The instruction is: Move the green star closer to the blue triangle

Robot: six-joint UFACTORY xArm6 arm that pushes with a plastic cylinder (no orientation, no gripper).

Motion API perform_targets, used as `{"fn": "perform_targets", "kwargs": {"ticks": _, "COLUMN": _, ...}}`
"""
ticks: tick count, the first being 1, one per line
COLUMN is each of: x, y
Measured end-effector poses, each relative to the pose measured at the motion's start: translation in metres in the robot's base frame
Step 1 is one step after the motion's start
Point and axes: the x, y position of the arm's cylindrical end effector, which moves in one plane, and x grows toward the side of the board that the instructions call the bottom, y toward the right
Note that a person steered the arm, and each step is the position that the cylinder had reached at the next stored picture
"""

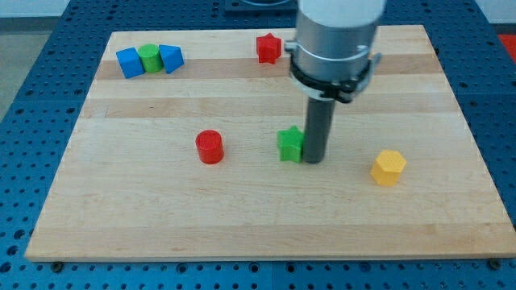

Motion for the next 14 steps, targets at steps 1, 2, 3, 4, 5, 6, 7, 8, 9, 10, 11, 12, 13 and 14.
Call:
{"fn": "perform_targets", "kwargs": {"ticks": 1, "x": -0.001, "y": -0.01}}
{"fn": "perform_targets", "kwargs": {"ticks": 2, "x": -0.001, "y": -0.01}}
{"fn": "perform_targets", "kwargs": {"ticks": 3, "x": 0.003, "y": -0.021}}
{"fn": "perform_targets", "kwargs": {"ticks": 4, "x": 0.019, "y": -0.053}}
{"fn": "perform_targets", "kwargs": {"ticks": 5, "x": -0.007, "y": -0.109}}
{"fn": "perform_targets", "kwargs": {"ticks": 6, "x": -0.081, "y": -0.153}}
{"fn": "perform_targets", "kwargs": {"ticks": 7, "x": -0.086, "y": -0.153}}
{"fn": "perform_targets", "kwargs": {"ticks": 8, "x": -0.078, "y": -0.153}}
{"fn": "perform_targets", "kwargs": {"ticks": 9, "x": 0.023, "y": -0.122}}
{"fn": "perform_targets", "kwargs": {"ticks": 10, "x": 0.053, "y": -0.096}}
{"fn": "perform_targets", "kwargs": {"ticks": 11, "x": 0.053, "y": -0.044}}
{"fn": "perform_targets", "kwargs": {"ticks": 12, "x": 0.029, "y": -0.005}}
{"fn": "perform_targets", "kwargs": {"ticks": 13, "x": 0.025, "y": -0.006}}
{"fn": "perform_targets", "kwargs": {"ticks": 14, "x": 0.025, "y": -0.034}}
